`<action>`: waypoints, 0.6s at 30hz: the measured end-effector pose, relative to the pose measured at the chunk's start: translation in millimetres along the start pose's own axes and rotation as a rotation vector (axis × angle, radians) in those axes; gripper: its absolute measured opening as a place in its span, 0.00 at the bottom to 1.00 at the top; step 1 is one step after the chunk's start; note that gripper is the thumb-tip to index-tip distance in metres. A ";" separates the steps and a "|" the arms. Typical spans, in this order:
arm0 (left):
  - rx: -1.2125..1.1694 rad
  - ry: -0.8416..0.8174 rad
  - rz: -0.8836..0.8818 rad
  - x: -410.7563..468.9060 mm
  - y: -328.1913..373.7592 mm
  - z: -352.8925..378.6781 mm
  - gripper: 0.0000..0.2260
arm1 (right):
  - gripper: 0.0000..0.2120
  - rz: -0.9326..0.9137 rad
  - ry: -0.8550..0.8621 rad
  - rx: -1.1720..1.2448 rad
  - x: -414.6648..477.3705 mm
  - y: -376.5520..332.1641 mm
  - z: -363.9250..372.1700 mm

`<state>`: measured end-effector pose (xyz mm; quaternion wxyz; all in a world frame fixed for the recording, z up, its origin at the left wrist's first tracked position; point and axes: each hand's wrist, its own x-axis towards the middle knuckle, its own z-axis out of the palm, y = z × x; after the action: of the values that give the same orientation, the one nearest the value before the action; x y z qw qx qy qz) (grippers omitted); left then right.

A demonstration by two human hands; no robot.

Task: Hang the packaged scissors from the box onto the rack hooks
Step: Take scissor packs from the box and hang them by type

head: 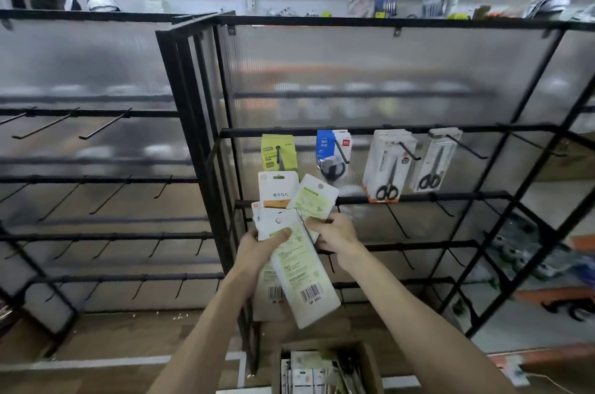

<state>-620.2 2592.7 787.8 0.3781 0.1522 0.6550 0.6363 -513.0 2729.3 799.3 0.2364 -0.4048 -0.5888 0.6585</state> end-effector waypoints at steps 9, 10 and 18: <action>-0.102 -0.004 -0.087 -7.7 -4.1 2.7 0.15 | 0.10 0.056 0.045 0.252 2.0 -6.4 -10.9; -0.123 0.007 -0.109 -8.2 -4.9 2.1 0.15 | 0.08 0.073 0.055 0.322 1.7 -5.9 -12.0; -0.233 0.030 -0.135 -17.0 -16.2 4.6 0.16 | 0.13 0.025 -0.028 0.411 -8.6 -4.0 -17.4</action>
<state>-601.1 2582.1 778.0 0.4253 0.0534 0.5908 0.6835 -494.7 2733.4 805.8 0.2977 -0.3463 -0.4400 0.7733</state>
